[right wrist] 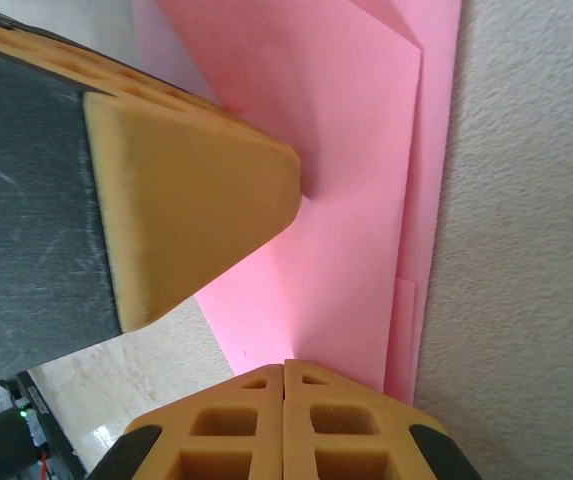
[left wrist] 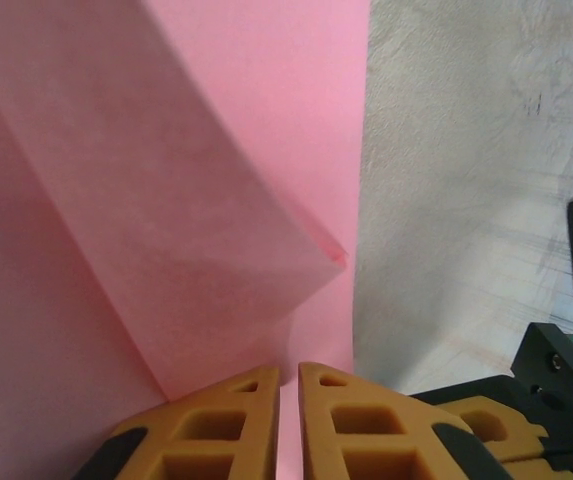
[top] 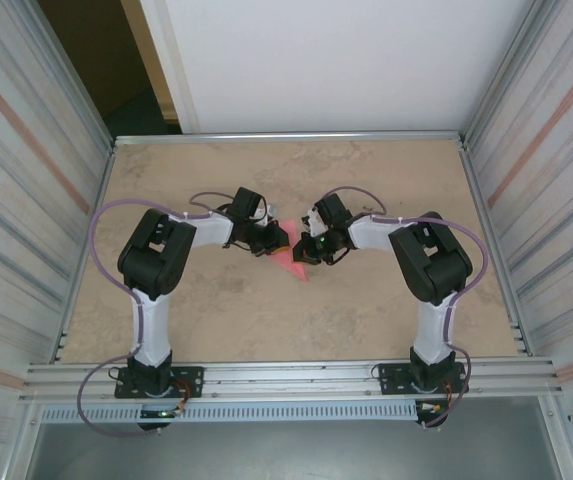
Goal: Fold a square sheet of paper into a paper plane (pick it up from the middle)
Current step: Fourth fold the wing at the center of the table.
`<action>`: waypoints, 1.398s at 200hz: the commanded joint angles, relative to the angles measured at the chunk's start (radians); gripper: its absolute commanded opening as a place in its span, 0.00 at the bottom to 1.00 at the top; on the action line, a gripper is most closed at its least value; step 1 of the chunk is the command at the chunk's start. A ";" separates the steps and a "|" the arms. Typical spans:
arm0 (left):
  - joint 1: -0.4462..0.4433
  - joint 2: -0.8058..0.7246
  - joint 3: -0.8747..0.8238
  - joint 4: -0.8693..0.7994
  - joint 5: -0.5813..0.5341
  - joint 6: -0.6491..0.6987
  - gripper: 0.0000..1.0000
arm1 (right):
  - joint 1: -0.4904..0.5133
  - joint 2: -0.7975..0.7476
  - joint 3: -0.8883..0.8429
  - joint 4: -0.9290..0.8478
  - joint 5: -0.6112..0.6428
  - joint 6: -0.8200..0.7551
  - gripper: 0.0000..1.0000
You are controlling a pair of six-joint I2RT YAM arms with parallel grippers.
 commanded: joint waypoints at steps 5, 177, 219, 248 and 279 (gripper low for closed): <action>0.001 0.016 0.010 -0.061 -0.015 0.023 0.15 | 0.008 0.027 0.008 -0.028 -0.009 -0.004 0.08; 0.032 0.052 0.115 -0.107 0.004 0.111 0.17 | 0.010 0.021 -0.008 -0.082 0.035 -0.040 0.08; 0.032 0.085 0.131 -0.175 -0.038 0.117 0.17 | 0.008 -0.042 0.007 -0.079 0.002 -0.015 0.08; 0.031 0.094 0.146 -0.211 -0.058 0.116 0.17 | 0.011 -0.056 0.022 -0.067 0.013 0.012 0.09; 0.026 0.112 0.175 -0.264 -0.082 0.119 0.17 | 0.023 -0.025 0.043 -0.081 0.031 0.015 0.09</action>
